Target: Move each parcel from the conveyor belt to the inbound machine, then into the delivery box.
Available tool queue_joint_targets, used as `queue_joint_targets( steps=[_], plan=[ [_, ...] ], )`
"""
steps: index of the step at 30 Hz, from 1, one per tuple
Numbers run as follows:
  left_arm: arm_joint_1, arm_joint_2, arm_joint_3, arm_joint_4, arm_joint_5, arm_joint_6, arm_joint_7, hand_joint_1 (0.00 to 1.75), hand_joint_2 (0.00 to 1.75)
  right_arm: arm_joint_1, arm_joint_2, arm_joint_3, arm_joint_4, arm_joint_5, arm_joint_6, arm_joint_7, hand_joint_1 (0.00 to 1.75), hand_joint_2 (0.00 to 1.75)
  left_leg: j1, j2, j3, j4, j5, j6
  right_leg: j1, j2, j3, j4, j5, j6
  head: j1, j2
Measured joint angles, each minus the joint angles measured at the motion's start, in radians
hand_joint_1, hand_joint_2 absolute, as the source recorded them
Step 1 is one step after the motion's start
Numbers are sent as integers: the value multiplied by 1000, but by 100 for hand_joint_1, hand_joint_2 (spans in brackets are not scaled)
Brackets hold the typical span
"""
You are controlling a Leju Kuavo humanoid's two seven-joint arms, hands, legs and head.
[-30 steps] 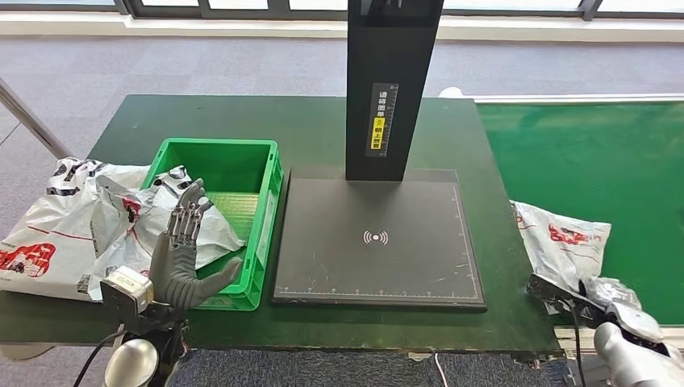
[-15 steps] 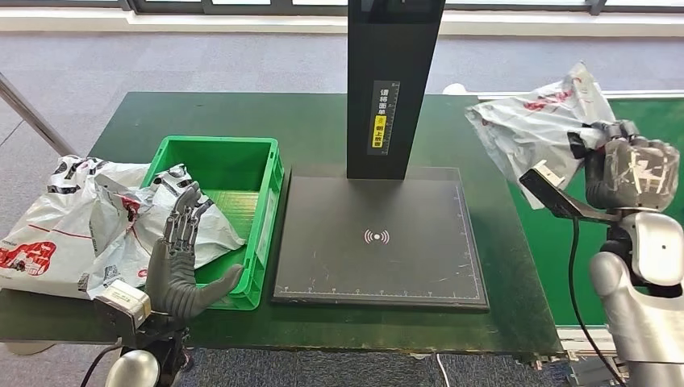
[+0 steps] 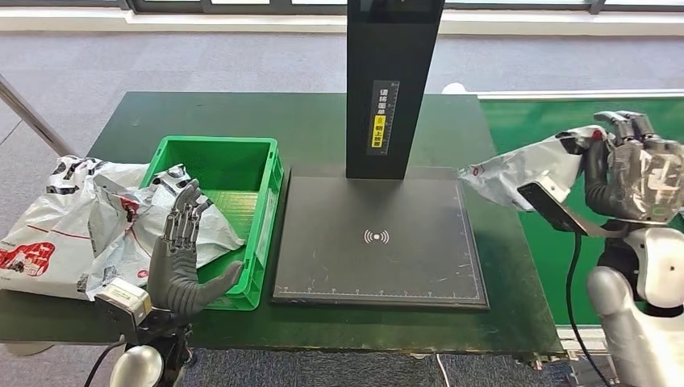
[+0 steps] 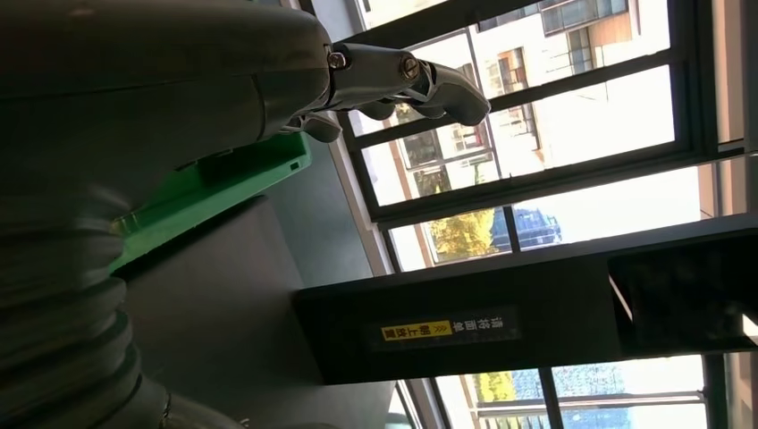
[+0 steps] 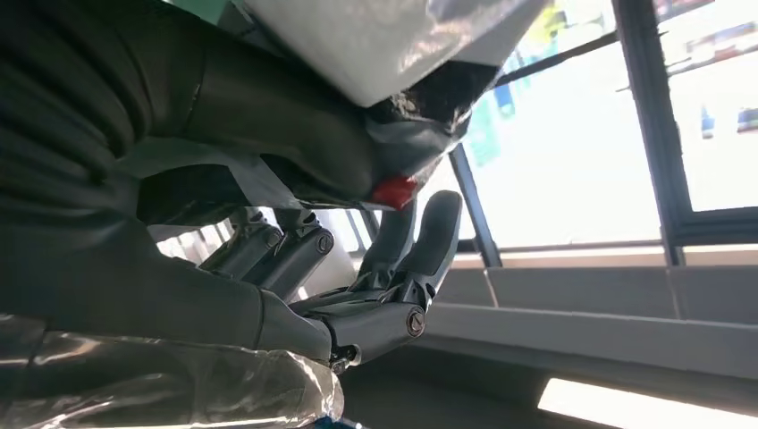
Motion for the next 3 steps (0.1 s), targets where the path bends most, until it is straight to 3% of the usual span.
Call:
queue_joint_targets(
  steps=[3],
  plan=[
    [-8, -2, 0, 7, 0, 2, -2, 0, 175, 16, 2, 0, -19, -49, 21, -33, 175, 175, 0, 0, 0, 0, 0, 0, 0, 0, 0, 0, 0, 0, 0, 0]
  ],
)
